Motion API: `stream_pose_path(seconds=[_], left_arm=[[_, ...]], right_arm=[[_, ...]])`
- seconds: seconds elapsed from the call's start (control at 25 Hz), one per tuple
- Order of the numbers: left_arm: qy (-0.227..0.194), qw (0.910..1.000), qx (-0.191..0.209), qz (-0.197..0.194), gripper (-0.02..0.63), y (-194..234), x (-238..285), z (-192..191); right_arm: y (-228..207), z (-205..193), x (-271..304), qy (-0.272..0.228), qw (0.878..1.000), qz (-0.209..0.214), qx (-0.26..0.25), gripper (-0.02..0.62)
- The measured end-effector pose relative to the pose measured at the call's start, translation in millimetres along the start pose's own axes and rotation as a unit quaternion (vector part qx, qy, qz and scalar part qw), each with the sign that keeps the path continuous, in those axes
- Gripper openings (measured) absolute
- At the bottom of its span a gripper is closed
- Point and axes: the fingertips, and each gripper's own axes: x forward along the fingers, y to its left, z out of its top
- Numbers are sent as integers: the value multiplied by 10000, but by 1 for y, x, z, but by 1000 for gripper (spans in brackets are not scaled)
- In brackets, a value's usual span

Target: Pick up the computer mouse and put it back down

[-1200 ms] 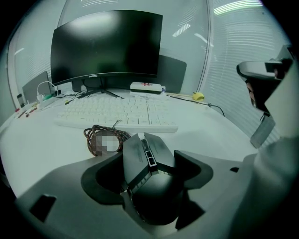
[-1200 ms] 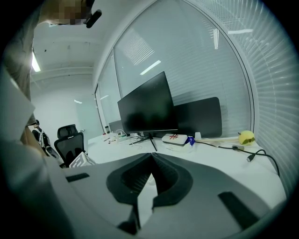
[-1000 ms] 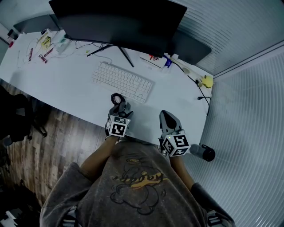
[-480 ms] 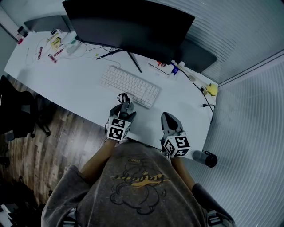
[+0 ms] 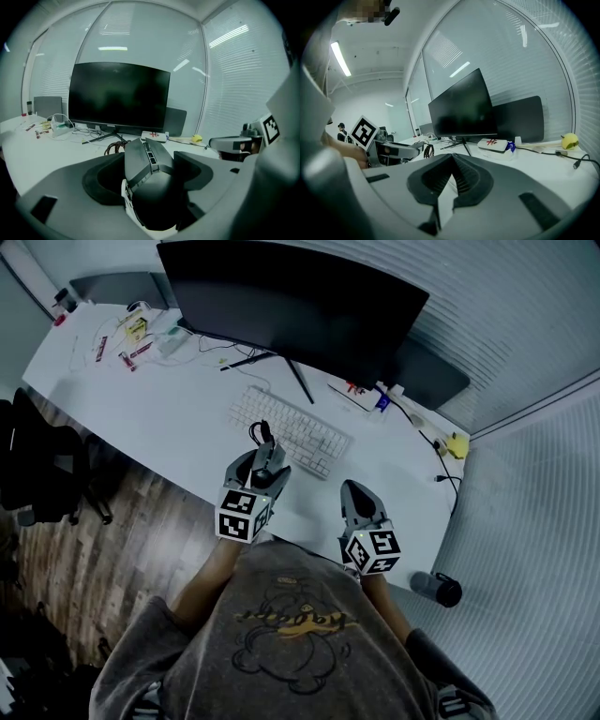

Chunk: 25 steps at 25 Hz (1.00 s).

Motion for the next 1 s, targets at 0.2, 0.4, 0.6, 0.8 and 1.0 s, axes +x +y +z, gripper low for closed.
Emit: stream_pose_path(seconds=[0.2,0.4,0.6,0.8,1.0], left_arm=[[-368,9992,-74,120,334,11,-21,27],[-606,9975,-147,325,334,24,-43,39],[-767,9950,-266,588,334,40,-65,43],[-859,9921,-382,835,334,57,-84,44],[-939,9890,-430,1063,334,72,-99,46]], right_arm=[[9,8,11,-89,9999,145,13,6],[17,11,21,-77,9995,298,-34,6],[30,13,34,-32,9986,509,-107,6],[47,13,48,17,9971,743,-174,6],[61,12,61,69,9952,947,-216,6]])
